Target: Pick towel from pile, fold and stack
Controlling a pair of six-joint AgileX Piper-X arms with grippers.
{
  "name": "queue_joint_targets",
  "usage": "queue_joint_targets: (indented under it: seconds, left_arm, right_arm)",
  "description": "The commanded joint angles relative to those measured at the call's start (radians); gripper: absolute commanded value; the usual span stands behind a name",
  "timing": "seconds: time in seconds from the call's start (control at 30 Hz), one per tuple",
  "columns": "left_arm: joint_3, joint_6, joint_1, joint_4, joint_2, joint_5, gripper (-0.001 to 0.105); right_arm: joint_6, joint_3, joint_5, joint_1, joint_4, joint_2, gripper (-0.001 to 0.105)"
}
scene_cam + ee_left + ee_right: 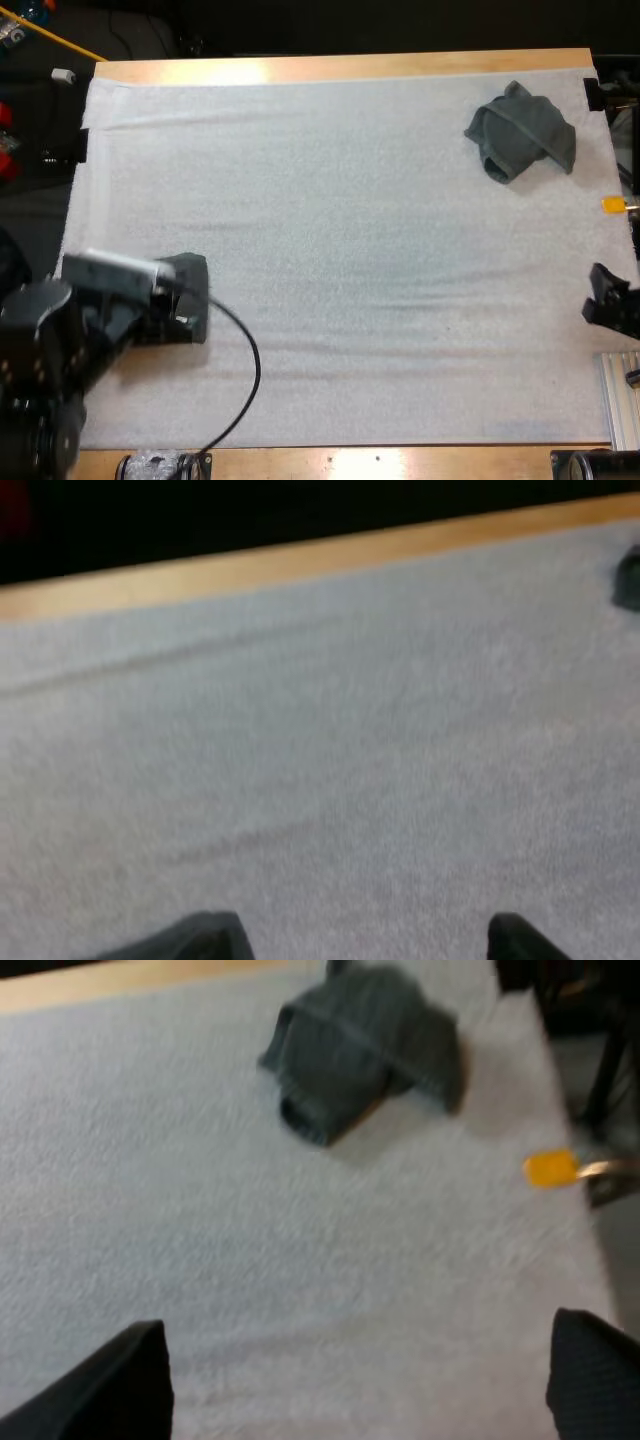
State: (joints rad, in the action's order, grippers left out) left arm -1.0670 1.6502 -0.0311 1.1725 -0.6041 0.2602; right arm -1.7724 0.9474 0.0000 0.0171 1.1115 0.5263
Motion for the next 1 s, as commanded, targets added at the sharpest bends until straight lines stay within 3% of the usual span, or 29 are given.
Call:
queue_joint_targets:
  seconds: [0.0,0.23,0.67,0.97]
  left_arm:
    - [-0.001,-0.003,0.004,0.005,0.022,-0.002,0.051]
    - [0.033,-0.003,0.004,0.008,0.156,-0.002,0.051]
    - [0.191,-0.037,0.004,0.065,0.482,-0.002,0.051]
    - [0.203,-0.043,0.004,0.166,0.631,-0.002,0.051]
  right_arm:
    - [-0.038,0.003,0.000,-0.003,0.003,-0.024,0.074]
    - [-0.048,0.003,0.000,-0.003,0.010,-0.141,0.074]
    - [-0.048,0.003,0.000,-0.003,0.063,-0.335,0.074]
    - [-0.038,-0.025,0.000,-0.003,0.091,-0.457,0.074]
